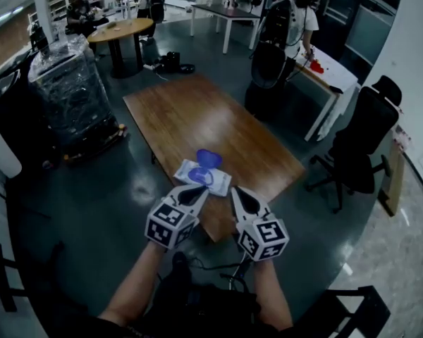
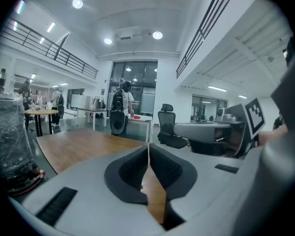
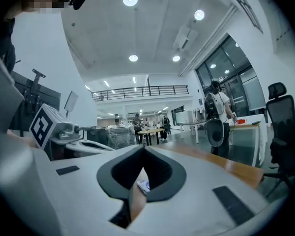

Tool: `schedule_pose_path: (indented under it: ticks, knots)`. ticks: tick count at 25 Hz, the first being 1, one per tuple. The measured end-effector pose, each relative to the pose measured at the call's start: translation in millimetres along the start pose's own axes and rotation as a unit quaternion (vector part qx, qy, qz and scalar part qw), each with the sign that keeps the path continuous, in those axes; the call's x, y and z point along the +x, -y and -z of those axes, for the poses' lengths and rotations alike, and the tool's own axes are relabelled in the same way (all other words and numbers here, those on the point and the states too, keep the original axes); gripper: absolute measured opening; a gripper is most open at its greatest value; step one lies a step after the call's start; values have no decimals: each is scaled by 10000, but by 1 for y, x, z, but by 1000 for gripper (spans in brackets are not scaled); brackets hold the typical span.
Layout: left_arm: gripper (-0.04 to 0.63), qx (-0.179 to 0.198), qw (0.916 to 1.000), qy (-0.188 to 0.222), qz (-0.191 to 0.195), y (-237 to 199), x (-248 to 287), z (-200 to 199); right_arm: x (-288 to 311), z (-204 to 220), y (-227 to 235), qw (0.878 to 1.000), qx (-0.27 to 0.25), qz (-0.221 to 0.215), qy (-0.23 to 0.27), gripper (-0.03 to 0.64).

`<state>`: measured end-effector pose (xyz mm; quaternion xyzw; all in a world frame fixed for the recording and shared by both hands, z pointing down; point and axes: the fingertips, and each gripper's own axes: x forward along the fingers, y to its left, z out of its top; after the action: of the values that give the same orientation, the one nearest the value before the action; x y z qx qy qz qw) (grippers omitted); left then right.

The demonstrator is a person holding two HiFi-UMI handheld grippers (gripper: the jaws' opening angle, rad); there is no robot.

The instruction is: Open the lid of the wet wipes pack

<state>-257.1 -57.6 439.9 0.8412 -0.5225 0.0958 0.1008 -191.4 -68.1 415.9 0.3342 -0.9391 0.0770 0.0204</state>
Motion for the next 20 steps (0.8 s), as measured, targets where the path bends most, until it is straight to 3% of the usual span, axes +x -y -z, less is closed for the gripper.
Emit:
schedule_pose_path:
  ticks: [8,20]
  knots:
    - [8,305,9993,184,-85,49,-27,-18,-35,-27,-27,9984,-105,-422,374,11]
    - [8,382,9981,398,-272,61,-46,-32,-56,-45,-41,9959,-247,-607,617,10]
